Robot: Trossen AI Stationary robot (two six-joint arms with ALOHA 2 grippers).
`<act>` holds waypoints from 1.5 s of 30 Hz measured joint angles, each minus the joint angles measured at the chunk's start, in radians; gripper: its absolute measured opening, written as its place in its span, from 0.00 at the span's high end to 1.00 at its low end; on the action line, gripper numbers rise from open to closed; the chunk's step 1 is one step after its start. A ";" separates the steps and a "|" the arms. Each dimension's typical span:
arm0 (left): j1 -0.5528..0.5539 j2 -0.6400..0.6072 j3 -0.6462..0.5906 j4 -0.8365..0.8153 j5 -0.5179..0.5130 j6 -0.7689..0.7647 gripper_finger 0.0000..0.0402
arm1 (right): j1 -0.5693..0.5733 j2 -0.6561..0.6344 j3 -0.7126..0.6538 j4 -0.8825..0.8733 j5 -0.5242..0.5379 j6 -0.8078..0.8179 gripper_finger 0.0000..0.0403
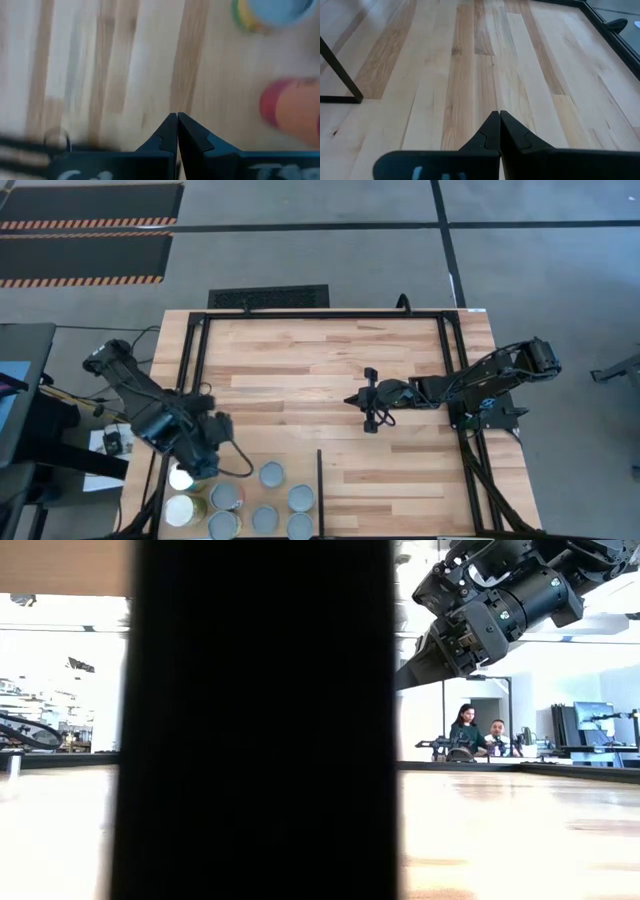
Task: Pick and place cans onto a shelf
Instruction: Adjust the canned goods on the shelf
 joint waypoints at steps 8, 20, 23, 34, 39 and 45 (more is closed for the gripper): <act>-0.073 0.005 -0.003 -0.034 0.132 -0.177 1.00 | 0.000 0.000 0.000 0.000 0.000 0.002 0.96; -0.130 0.025 -0.003 -0.018 0.212 -0.264 1.00 | 0.000 0.000 0.000 0.001 0.000 0.002 0.96; -0.136 0.025 -0.003 0.003 0.145 -0.229 1.00 | 0.000 0.000 0.000 0.001 0.000 0.002 0.96; 0.057 0.025 -0.009 0.315 -0.246 0.254 1.00 | 0.000 0.000 0.000 0.003 0.000 0.002 0.96; 0.178 0.044 -0.020 0.391 -0.179 0.428 1.00 | 0.000 0.000 0.000 0.002 0.000 0.002 0.96; 0.270 0.132 -0.020 0.422 -0.039 0.603 1.00 | 0.000 0.000 0.000 -0.002 0.000 -0.001 0.96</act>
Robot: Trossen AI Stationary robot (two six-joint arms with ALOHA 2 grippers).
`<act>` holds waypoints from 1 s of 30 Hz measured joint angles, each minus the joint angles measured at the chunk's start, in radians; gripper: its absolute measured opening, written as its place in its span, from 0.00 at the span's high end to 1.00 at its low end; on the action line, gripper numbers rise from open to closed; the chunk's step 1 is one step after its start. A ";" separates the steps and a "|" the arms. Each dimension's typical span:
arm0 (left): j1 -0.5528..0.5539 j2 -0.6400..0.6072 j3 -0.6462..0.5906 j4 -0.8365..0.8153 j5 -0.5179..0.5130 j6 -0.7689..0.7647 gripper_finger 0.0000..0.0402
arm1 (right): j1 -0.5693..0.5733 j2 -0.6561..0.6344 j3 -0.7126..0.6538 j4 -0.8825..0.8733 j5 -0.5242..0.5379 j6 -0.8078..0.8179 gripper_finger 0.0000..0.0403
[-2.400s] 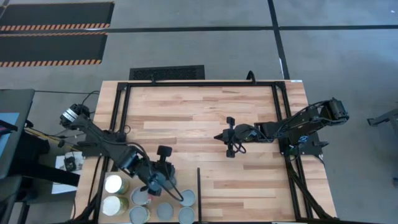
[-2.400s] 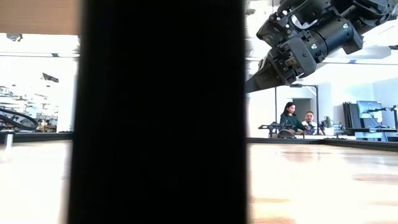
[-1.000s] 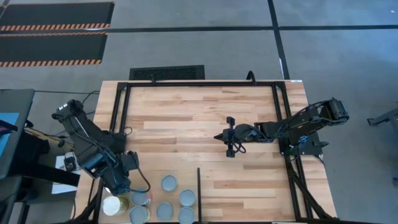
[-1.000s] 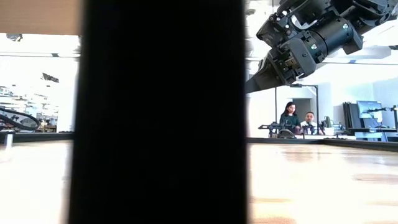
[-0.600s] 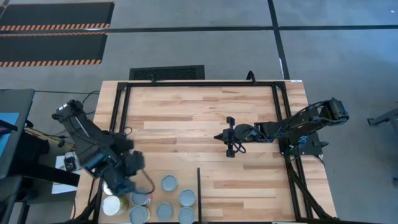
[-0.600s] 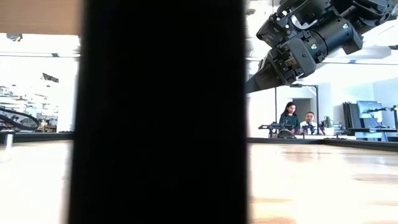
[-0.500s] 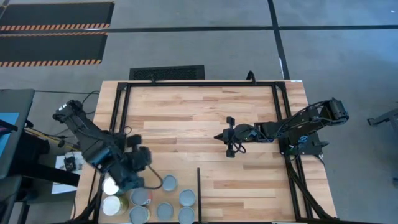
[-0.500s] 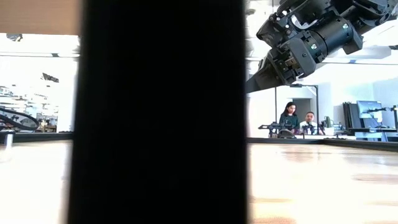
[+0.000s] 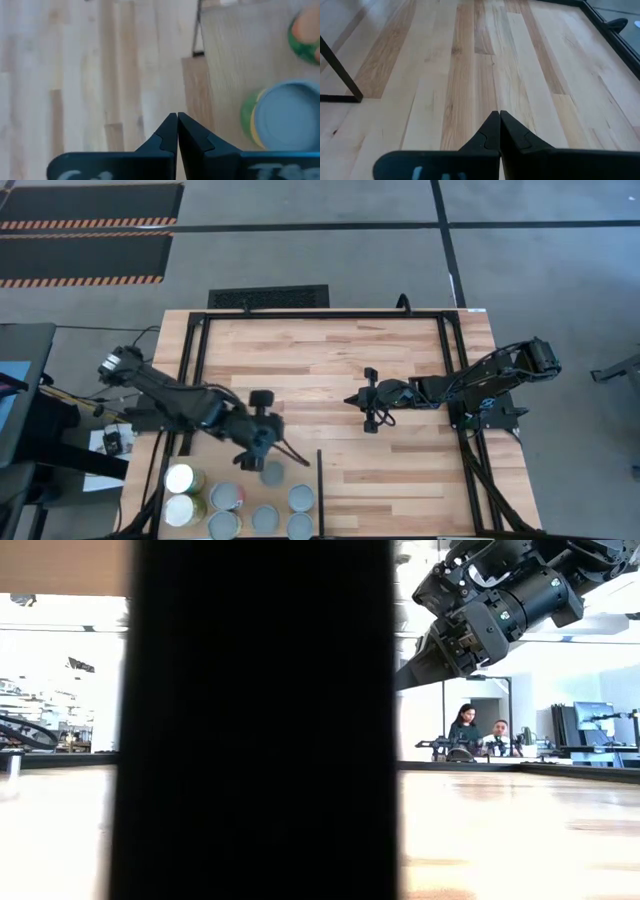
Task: Pick and place cans onto a shelf
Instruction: Adjust the canned goods on the shelf
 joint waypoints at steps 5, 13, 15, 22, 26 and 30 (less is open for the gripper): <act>0.013 0.067 -0.001 0.013 0.097 0.086 1.00 | 0.000 0.000 0.000 -0.002 0.000 -0.001 0.96; 0.005 0.122 -0.001 0.047 0.182 0.145 1.00 | 0.000 0.000 0.000 -0.003 0.000 -0.004 0.96; 0.002 0.121 -0.001 0.058 0.186 0.145 1.00 | 0.000 0.000 0.000 -0.004 0.000 -0.004 0.96; -0.030 0.114 0.000 0.048 0.226 0.121 1.00 | 0.000 0.000 0.000 -0.006 0.000 -0.004 0.96; -0.055 0.114 0.000 0.047 0.228 0.103 1.00 | 0.000 0.000 0.000 -0.006 0.000 -0.004 0.96; -0.070 0.114 0.000 0.040 0.250 0.072 1.00 | 0.000 0.000 0.000 -0.006 0.000 -0.004 0.96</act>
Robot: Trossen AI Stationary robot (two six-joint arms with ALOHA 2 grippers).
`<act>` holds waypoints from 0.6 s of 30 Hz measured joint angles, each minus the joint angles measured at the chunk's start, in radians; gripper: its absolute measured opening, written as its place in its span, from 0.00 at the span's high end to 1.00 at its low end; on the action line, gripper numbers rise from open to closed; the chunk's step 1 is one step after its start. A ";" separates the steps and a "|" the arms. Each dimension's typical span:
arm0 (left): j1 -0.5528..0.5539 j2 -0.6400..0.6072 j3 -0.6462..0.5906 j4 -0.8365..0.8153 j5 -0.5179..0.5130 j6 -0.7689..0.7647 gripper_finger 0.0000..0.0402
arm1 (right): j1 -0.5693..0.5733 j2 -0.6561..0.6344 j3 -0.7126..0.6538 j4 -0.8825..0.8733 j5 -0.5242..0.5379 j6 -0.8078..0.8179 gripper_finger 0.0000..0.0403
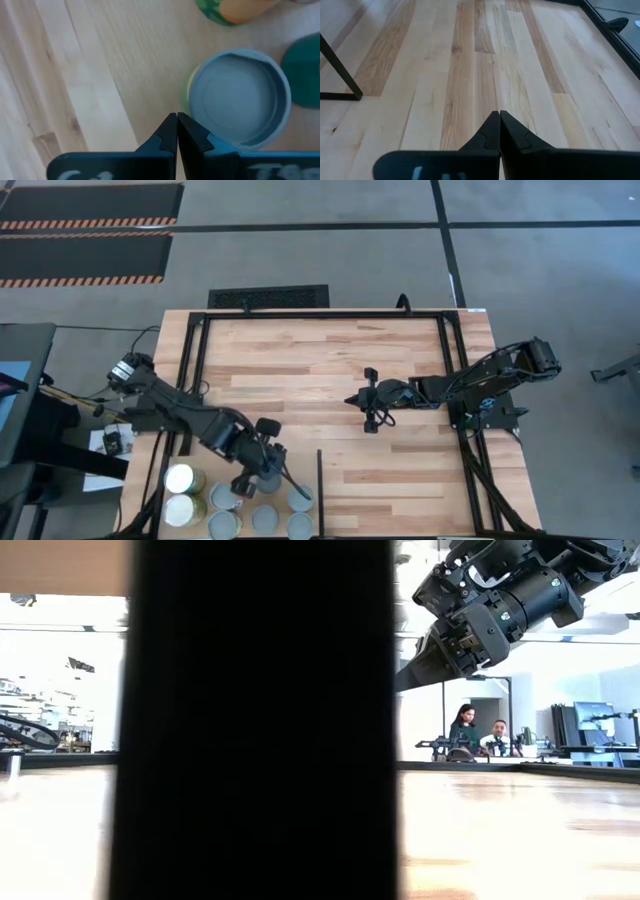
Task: Pick and place cans onto a shelf
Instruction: Adjust the canned goods on the shelf, then return to Home Position
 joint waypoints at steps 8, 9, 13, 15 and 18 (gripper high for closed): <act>-0.028 -0.026 0.000 -0.016 -0.012 -0.053 1.00 | 0.000 0.000 0.000 -0.001 0.000 0.000 0.96; -0.030 -0.036 0.000 -0.015 -0.026 -0.055 1.00 | 0.000 0.000 0.000 -0.001 0.000 0.000 0.96; -0.034 -0.090 0.000 0.011 -0.071 -0.055 1.00 | 0.004 0.000 0.000 -0.003 -0.001 0.000 0.96; -0.032 -0.118 -0.002 0.055 -0.101 -0.030 1.00 | 0.011 0.000 0.000 -0.007 -0.001 -0.023 0.96; -0.006 -0.183 -0.069 0.176 -0.114 0.027 1.00 | 0.023 0.000 -0.024 0.053 -0.001 -0.056 0.97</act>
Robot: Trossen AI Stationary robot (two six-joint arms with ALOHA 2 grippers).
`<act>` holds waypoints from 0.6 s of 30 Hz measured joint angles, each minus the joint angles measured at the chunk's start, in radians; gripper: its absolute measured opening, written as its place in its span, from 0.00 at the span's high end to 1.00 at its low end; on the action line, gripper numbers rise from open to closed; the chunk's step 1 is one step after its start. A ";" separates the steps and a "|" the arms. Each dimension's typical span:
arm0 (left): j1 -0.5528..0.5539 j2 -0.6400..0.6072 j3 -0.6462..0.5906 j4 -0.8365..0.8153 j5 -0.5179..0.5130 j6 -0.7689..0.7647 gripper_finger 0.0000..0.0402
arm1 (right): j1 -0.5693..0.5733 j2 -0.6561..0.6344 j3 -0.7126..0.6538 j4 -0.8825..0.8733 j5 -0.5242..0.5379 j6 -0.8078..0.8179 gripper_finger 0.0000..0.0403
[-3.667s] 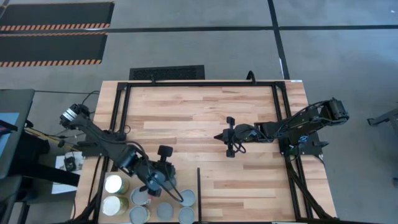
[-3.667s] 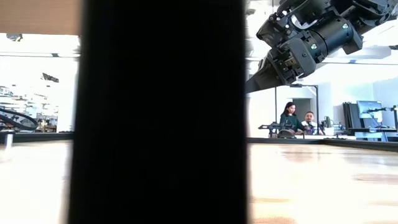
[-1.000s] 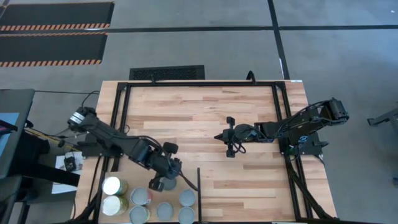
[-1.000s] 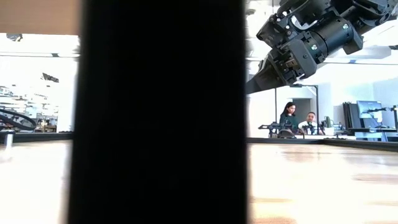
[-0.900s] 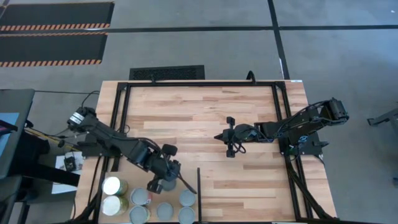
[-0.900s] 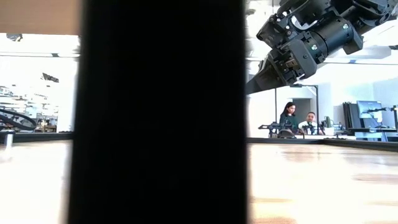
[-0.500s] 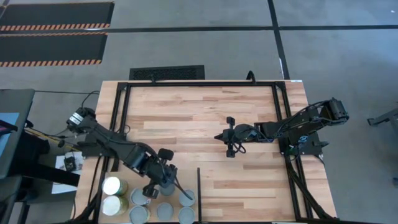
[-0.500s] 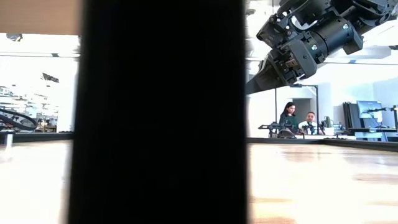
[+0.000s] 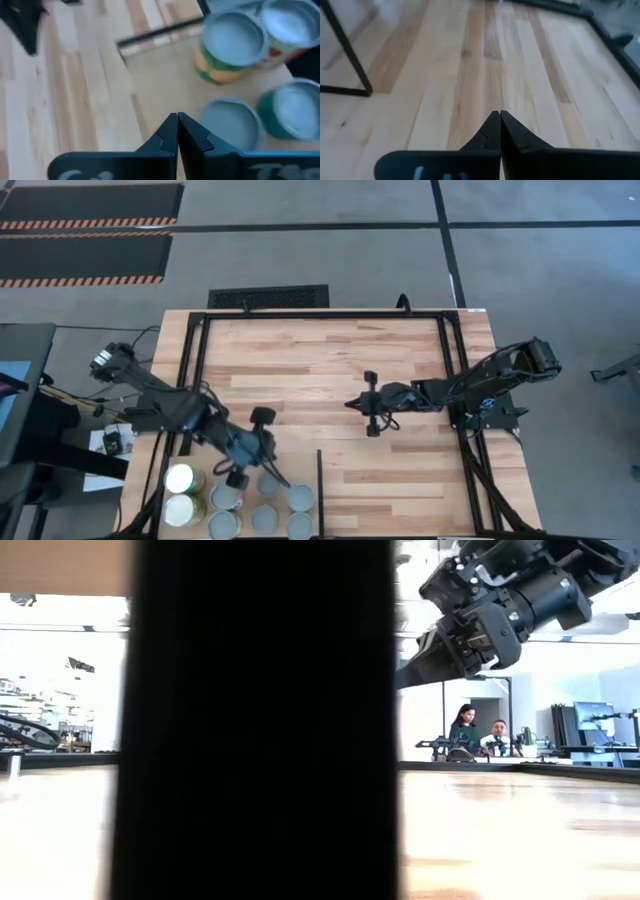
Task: Pick and place cans onto a shelf
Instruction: Return to Home Position
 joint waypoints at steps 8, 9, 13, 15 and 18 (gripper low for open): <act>0.204 -0.274 -0.419 0.372 0.040 0.127 1.00 | -0.053 0.000 -0.199 0.404 -0.082 -0.043 0.98; 0.239 -0.314 -0.478 0.426 0.067 0.140 1.00 | -0.069 0.000 -0.218 0.446 -0.106 -0.043 0.98; 0.354 -0.470 -0.670 0.615 0.140 0.192 1.00 | -0.152 -0.012 -0.274 0.537 -0.188 -0.046 0.99; 0.399 -0.544 -0.753 0.702 0.163 0.218 1.00 | -0.187 -0.035 -0.289 0.545 -0.230 -0.034 0.99; 0.449 -0.653 -0.866 0.808 0.182 0.240 1.00 | -0.205 -0.092 -0.323 0.540 -0.236 -0.028 0.99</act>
